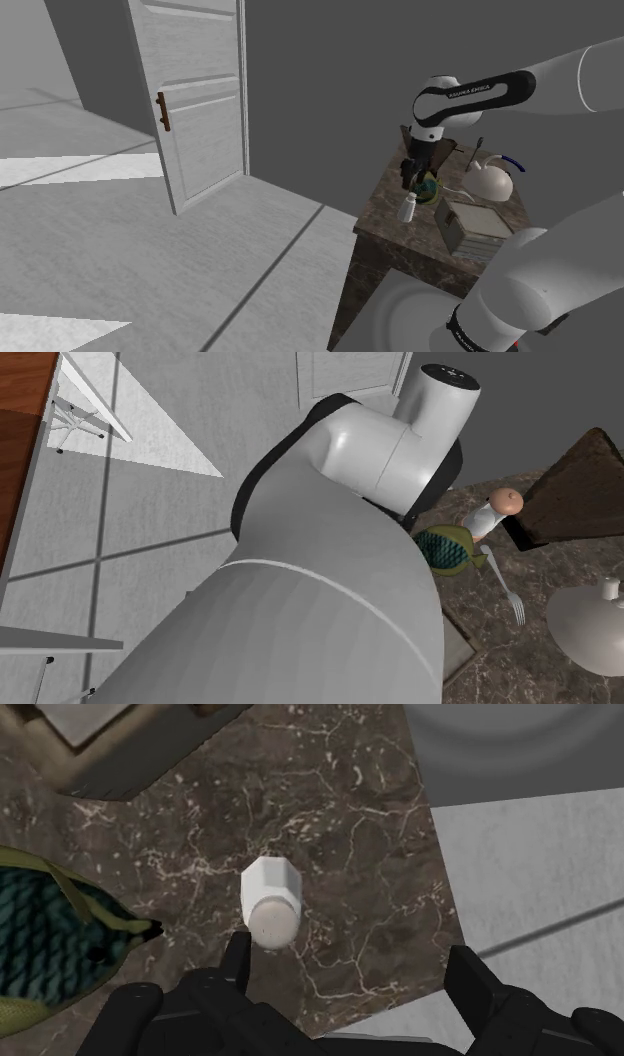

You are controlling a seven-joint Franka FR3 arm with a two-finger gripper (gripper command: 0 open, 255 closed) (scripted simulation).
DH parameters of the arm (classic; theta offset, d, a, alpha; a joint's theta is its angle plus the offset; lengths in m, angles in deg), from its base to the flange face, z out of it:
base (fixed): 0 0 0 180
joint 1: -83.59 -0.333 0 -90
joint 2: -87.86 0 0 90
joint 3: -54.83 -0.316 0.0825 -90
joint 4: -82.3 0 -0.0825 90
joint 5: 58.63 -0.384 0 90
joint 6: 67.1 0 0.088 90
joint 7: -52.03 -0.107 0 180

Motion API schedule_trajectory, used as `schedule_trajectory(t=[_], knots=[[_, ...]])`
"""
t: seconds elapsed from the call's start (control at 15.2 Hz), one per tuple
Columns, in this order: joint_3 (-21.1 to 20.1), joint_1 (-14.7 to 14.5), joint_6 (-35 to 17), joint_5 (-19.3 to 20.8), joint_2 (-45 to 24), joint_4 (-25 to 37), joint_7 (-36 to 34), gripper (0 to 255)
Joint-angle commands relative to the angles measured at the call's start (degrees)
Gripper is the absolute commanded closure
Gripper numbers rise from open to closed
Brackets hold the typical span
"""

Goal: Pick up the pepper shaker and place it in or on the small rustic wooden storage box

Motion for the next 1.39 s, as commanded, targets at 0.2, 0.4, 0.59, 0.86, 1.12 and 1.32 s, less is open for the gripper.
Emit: schedule_trajectory(t=[0.2, 0.4, 0.59, 0.86, 1.12, 1.32], knots=[[3.7, 0.9, -4.1, 0.4, -5.6, 0.5, 3.9, 0], [4.0, 1.0, -6.6, 0.3, -6.3, -1.3, 4.0, 0], [4.5, 0.9, -9.6, 0.2, -7.5, -3.3, 4.3, 0], [4.5, 0.9, -9.6, 0.2, -7.5, -3.3, 4.3, 0], [4.5, 0.9, -9.6, 0.2, -7.5, -3.3, 4.3, 0], [4.5, 0.9, -9.6, 0.2, -7.5, -3.3, 4.3, 255]])
